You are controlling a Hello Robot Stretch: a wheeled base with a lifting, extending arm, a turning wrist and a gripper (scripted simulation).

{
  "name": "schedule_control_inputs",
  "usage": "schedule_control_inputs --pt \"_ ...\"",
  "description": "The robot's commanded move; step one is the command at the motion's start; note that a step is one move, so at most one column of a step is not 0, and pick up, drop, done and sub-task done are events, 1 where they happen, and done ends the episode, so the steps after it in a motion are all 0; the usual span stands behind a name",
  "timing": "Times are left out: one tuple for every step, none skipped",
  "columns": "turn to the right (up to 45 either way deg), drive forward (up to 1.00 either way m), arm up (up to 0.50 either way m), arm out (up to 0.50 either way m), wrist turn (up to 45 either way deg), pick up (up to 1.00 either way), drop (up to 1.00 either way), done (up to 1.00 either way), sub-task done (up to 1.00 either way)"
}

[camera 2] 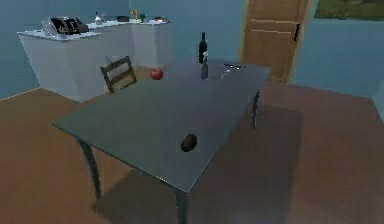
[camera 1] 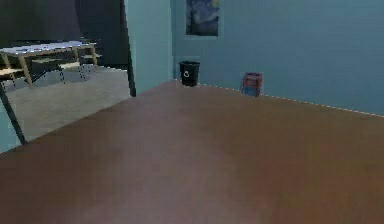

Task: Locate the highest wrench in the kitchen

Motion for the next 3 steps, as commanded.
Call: schedule_control_inputs --pt "30.0 0.0 0.0 0.0 0.0 0.0 0.0 0.0 0.0" --pt "0.0 1.0 0.0 0.0 0.0 0.0 0.0 0.0 0.0" --pt "3.0 0.0 0.0 0.0 0.0 0.0 0.0 0.0 0.0"
